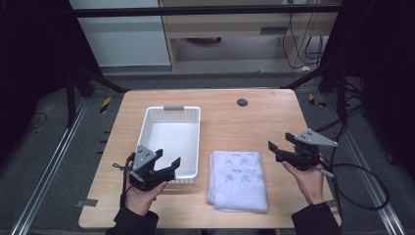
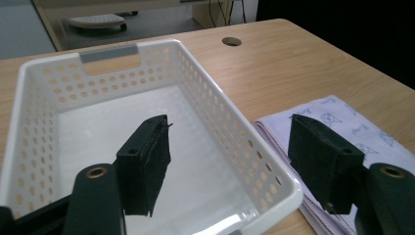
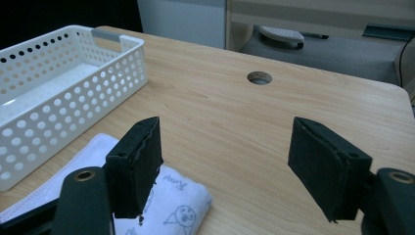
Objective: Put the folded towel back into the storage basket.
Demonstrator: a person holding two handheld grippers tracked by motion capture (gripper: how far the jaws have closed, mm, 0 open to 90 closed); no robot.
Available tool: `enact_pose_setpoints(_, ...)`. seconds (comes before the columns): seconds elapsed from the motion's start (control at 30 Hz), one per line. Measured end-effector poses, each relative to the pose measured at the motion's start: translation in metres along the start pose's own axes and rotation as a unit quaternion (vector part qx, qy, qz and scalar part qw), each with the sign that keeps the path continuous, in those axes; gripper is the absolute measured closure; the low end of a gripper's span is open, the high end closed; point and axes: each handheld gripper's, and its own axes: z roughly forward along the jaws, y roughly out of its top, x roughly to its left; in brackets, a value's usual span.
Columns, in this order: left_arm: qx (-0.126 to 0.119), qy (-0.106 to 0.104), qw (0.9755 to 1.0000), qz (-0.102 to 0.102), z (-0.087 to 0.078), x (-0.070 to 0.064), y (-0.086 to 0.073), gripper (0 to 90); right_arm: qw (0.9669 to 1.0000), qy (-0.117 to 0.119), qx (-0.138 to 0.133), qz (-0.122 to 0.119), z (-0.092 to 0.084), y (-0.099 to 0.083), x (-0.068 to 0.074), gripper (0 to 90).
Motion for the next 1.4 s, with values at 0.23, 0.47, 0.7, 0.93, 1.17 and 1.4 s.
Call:
enact_pose_setpoints(0.23,0.009,-0.017,0.9998,0.009,0.006,-0.017,-0.005,30.9,1.0000,0.003,0.003,0.001,0.004,-0.001,0.004,27.2)
enact_pose_setpoints(0.47,0.023,-0.027,0.9992,0.016,0.012,-0.029,-0.011,30.9,0.9999,0.007,0.010,0.004,0.007,-0.006,0.006,26.9)
enact_pose_setpoints(0.7,0.040,-0.035,0.9983,0.025,0.018,-0.038,-0.017,31.0,0.9996,0.013,0.023,-0.004,0.013,-0.010,0.011,27.5)
enact_pose_setpoints(0.93,0.053,-0.044,0.9970,0.035,0.022,-0.049,-0.024,31.0,0.9993,0.011,0.035,-0.008,0.017,-0.014,0.015,28.0)
enact_pose_setpoints(1.17,0.064,-0.053,0.9958,0.039,0.025,-0.056,-0.032,31.0,0.9989,0.011,0.044,-0.011,0.020,-0.017,0.017,28.0)
enact_pose_setpoints(1.4,0.080,-0.062,0.9936,0.050,0.030,-0.066,-0.041,31.1,0.9983,0.014,0.054,-0.012,0.024,-0.021,0.020,28.1)
